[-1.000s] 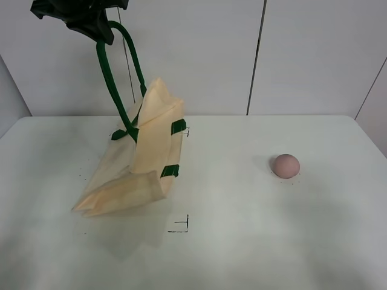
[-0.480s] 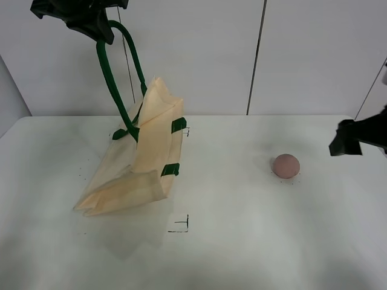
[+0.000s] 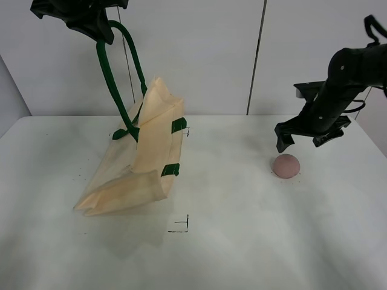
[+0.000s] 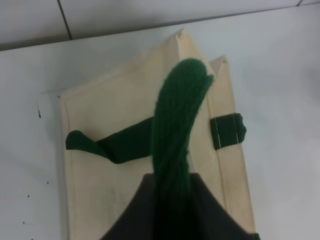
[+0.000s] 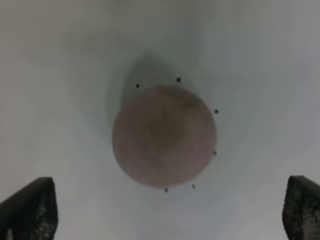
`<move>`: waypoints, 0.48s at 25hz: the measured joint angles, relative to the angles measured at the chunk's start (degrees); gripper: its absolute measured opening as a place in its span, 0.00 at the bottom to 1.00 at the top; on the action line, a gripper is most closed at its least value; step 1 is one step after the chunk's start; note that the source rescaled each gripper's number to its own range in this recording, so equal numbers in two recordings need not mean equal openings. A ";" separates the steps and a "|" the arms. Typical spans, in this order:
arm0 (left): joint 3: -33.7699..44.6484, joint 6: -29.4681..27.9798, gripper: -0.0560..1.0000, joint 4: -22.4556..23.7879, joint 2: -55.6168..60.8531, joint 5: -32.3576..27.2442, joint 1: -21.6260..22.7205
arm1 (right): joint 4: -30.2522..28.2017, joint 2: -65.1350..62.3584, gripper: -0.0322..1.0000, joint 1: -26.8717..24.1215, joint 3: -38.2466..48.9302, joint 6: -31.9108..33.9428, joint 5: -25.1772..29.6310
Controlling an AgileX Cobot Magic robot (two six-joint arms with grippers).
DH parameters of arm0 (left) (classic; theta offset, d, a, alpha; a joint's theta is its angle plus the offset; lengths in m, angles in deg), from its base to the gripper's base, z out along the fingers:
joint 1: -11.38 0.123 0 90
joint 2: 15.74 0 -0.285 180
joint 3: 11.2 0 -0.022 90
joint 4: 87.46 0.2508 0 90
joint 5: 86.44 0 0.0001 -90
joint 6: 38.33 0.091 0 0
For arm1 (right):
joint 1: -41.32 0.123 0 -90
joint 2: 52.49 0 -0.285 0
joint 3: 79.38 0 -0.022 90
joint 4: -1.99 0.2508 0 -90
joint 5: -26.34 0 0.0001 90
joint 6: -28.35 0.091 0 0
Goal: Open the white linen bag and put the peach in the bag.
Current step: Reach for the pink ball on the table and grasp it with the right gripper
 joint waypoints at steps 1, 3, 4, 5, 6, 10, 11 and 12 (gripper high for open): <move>0.00 0.00 0.05 0.00 0.00 0.00 0.00 | 0.00 1.30 1.00 0.30 -0.31 0.00 -0.36; 0.00 0.00 0.05 0.00 0.00 0.00 0.00 | 0.20 4.09 1.00 0.54 -0.32 0.00 -1.94; 0.00 0.00 0.05 0.00 0.00 0.00 0.00 | 0.24 5.14 1.00 0.54 -0.32 0.00 -2.95; 0.00 0.00 0.05 0.00 0.00 0.00 0.00 | 0.24 6.29 1.00 0.54 -0.32 0.05 -4.25; 0.00 0.00 0.05 0.00 0.00 0.00 0.00 | 0.24 7.38 1.00 0.54 -0.36 0.32 -5.50; 0.00 0.00 0.05 0.00 0.00 0.00 0.00 | 0.24 10.71 1.00 0.54 -0.36 1.12 -9.01; 0.00 0.00 0.05 0.00 0.00 0.00 0.00 | 0.24 11.16 1.00 0.54 -0.36 1.53 -9.39; 0.00 0.00 0.05 0.00 0.00 0.00 0.00 | 0.24 11.51 0.98 0.54 -0.36 1.85 -9.82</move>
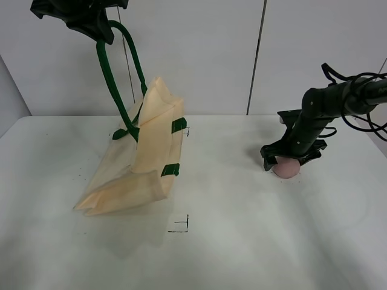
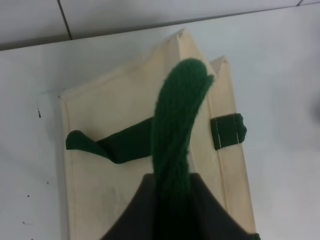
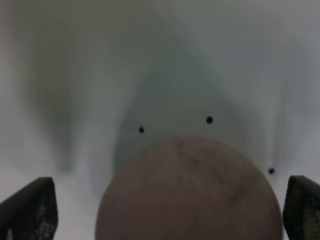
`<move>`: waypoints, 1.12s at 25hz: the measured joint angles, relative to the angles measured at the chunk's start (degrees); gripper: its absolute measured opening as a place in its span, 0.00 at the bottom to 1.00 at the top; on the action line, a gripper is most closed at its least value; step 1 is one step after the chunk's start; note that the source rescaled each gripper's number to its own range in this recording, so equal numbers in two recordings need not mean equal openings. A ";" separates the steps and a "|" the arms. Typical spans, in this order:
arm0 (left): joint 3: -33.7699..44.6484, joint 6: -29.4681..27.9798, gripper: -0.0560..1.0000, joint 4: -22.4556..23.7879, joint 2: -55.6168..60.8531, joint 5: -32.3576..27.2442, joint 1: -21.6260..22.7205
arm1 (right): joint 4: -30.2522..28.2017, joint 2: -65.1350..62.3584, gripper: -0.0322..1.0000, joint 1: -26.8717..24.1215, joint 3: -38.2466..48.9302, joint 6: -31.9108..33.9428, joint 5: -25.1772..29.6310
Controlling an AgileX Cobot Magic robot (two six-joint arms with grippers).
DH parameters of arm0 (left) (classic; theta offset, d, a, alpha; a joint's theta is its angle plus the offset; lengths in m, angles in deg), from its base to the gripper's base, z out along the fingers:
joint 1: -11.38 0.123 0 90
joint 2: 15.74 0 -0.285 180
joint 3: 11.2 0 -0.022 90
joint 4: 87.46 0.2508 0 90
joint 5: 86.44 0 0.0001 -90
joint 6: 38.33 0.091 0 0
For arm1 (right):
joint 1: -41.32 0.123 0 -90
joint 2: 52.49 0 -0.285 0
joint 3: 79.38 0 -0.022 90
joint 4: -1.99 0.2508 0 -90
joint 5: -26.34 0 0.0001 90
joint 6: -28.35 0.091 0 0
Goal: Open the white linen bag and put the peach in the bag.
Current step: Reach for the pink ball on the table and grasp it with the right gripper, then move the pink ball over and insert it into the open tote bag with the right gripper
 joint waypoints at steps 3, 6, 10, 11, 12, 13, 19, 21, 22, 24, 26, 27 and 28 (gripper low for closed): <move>0.00 0.00 0.05 0.00 0.00 0.00 0.00 | -0.06 0.38 0.76 0.00 0.00 1.11 -0.49; 0.00 0.00 0.05 0.00 0.00 0.00 0.00 | -0.06 0.38 0.29 0.00 -0.52 2.04 0.00; 0.00 0.00 0.05 0.00 0.00 0.00 0.00 | 0.34 -0.08 0.03 0.00 -3.70 2.07 3.75; 0.00 0.00 0.05 0.00 0.00 0.00 0.00 | 0.93 -0.30 0.03 0.00 -5.11 2.01 5.22; 0.00 0.00 0.05 0.00 0.00 0.00 0.00 | 2.23 -0.74 0.03 0.00 -6.58 1.57 6.48; 0.00 0.00 0.05 0.00 0.00 0.00 0.00 | 4.10 -1.12 0.03 0.00 -8.55 0.78 7.60; 0.00 0.00 0.05 0.00 0.00 0.00 0.00 | 21.13 -4.69 0.03 0.11 -22.38 -9.54 16.42; 0.00 0.00 0.05 0.00 0.00 0.00 0.00 | 27.05 -4.81 0.03 0.77 -26.42 -12.28 18.97; 0.00 0.00 0.05 0.00 0.00 0.00 0.00 | 28.89 -4.81 0.03 1.57 -27.75 -13.58 19.82; 0.00 0.00 0.05 0.00 0.00 0.00 0.00 | 31.42 -4.81 0.03 3.87 -30.01 -15.74 20.46; 0.00 0.00 0.05 0.00 0.00 0.00 0.00 | 32.25 -4.81 0.03 7.25 -30.88 -16.81 20.06; 0.00 0.00 0.05 0.00 0.00 0.00 0.00 | 32.40 -4.81 0.03 9.14 -31.00 -17.17 19.43; 0.00 0.00 0.05 0.00 0.00 0.00 0.00 | 32.58 -4.73 0.03 10.73 -31.00 -17.33 18.63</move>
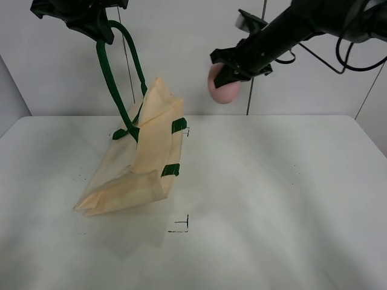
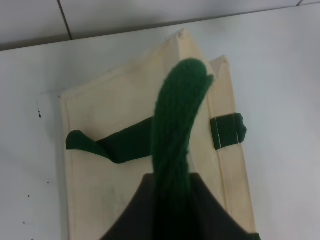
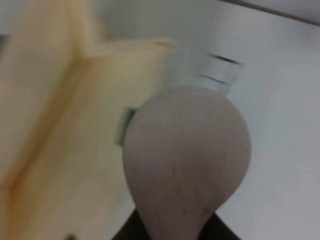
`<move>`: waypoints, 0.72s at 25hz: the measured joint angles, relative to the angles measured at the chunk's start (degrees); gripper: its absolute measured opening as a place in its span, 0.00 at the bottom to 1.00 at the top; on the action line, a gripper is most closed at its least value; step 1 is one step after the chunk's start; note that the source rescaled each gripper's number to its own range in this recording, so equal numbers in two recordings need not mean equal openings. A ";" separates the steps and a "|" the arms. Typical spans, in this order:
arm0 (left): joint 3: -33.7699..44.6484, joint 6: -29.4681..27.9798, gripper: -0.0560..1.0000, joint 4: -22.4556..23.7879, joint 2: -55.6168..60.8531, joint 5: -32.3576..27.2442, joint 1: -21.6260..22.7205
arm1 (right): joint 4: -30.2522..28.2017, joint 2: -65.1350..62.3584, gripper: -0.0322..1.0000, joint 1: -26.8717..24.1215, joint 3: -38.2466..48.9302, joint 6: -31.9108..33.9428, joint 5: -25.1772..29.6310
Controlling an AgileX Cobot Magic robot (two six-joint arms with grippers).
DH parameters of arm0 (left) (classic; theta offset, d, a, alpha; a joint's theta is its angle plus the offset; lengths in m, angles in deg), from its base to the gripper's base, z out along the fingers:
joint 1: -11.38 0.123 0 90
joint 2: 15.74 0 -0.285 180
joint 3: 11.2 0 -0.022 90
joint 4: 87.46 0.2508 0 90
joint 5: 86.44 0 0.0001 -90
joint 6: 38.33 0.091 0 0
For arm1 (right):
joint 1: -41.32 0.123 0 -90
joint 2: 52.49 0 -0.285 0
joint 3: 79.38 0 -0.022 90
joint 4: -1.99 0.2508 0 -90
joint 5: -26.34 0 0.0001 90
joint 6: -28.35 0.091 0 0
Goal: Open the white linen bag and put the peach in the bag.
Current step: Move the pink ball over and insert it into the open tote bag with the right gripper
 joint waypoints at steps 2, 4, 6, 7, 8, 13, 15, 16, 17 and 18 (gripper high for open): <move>0.00 0.00 0.05 0.00 0.00 0.00 0.00 | 0.06 0.71 0.03 3.80 -0.05 -0.48 -1.99; 0.00 0.00 0.05 0.00 0.00 0.00 0.00 | 0.06 1.98 0.03 6.99 -0.05 -1.18 -3.75; 0.00 0.00 0.05 0.00 0.00 0.00 0.00 | -0.73 3.97 0.03 9.83 -0.05 -1.88 -5.21; 0.00 0.00 0.05 0.00 0.00 0.00 0.00 | -0.92 4.95 0.03 10.71 -0.05 -1.90 -5.90; 0.00 0.00 0.05 0.00 0.00 0.00 0.00 | -1.03 6.05 0.03 11.59 -0.05 -1.90 -6.58; 0.00 0.00 0.05 0.00 0.00 0.00 0.00 | -0.78 11.48 0.03 14.19 -0.05 -2.15 -12.09; 0.00 0.00 0.05 0.00 0.00 0.00 0.00 | 0.05 12.85 0.03 15.13 -0.05 -2.65 -14.72; 0.00 0.00 0.05 0.00 0.00 0.00 0.00 | 0.44 13.45 0.03 15.67 -0.05 -3.15 -15.76; 0.00 0.00 0.05 0.00 0.00 0.00 0.00 | 0.74 14.06 0.03 16.20 -0.05 -3.53 -16.34; 0.00 0.00 0.05 0.00 0.00 0.00 0.00 | 1.00 14.48 0.03 16.65 -0.05 -3.79 -16.91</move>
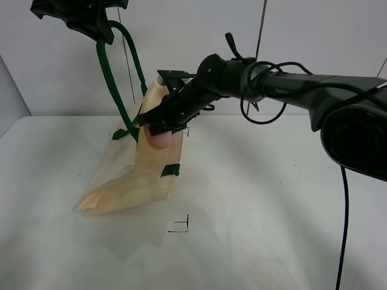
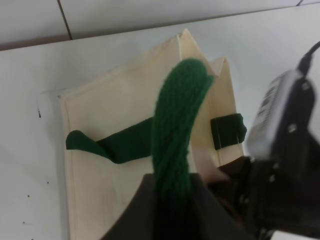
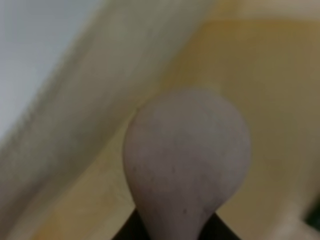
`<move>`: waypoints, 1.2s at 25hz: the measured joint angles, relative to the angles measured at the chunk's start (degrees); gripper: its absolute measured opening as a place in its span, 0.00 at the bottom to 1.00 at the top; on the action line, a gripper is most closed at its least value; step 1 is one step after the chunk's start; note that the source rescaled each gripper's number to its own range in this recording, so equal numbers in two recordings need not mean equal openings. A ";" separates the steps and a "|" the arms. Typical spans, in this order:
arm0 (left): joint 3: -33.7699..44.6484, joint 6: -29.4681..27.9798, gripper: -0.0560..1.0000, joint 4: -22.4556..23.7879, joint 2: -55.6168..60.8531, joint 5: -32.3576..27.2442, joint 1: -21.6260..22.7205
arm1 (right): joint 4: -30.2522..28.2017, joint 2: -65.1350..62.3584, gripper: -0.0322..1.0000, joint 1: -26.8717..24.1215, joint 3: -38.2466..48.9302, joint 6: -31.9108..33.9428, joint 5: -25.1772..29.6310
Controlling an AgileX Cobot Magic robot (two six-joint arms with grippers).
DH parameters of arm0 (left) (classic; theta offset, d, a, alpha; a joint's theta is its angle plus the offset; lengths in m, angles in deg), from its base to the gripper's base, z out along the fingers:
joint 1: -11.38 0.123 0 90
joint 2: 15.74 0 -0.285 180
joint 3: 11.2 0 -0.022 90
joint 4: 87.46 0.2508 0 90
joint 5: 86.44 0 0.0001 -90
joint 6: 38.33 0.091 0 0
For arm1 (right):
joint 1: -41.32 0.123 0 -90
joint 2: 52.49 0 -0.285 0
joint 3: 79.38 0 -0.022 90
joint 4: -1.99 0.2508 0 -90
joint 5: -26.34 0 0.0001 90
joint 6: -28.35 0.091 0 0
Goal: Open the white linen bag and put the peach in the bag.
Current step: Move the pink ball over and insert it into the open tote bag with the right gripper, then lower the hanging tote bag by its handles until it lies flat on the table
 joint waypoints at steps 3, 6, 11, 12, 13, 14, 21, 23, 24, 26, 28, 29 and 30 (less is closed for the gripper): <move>0.00 0.00 0.05 0.00 0.00 0.00 0.00 | 0.38 1.17 0.03 1.15 0.00 -1.14 -1.17; 0.00 0.00 0.05 0.00 0.00 0.00 0.00 | 0.87 1.65 0.18 1.54 0.00 -1.58 -1.88; 0.00 0.00 0.05 0.00 0.00 0.00 0.00 | 0.81 1.82 0.88 1.77 0.00 -1.95 -1.94; 0.00 0.00 0.05 0.00 0.00 0.00 0.00 | 0.68 1.82 0.93 1.77 0.00 -1.95 -1.94; 0.00 0.00 0.05 0.00 0.00 0.00 0.00 | 0.44 1.82 0.96 1.77 0.00 -1.95 -1.94; 0.00 0.00 0.05 0.00 0.00 0.00 0.00 | -0.03 1.82 0.97 1.77 0.00 -1.70 -1.74; 0.00 0.00 0.05 0.00 -0.05 0.00 0.00 | -9.43 1.82 1.00 -1.31 -5.42 9.04 13.31; 0.00 0.00 0.05 0.00 -0.05 0.00 0.00 | -13.91 1.64 1.00 -2.99 -7.91 13.91 19.74; 0.00 0.00 0.05 0.00 -0.05 0.00 0.00 | -16.54 1.52 1.00 -3.83 -9.18 16.46 22.15; 0.00 0.00 0.05 0.00 -0.05 0.00 0.00 | -21.00 1.32 1.00 -5.43 -11.38 20.38 26.88; 0.00 0.00 0.05 0.00 -0.05 0.00 0.00 | -24.47 1.21 1.00 -7.22 -12.35 23.30 29.31; 0.00 0.00 0.05 0.00 -0.05 0.00 0.00 | -25.48 1.22 1.00 -8.36 -12.50 24.16 30.01; 0.00 0.00 0.05 0.00 -0.05 0.00 0.00 | -26.12 1.22 1.00 -9.62 -12.50 24.88 30.60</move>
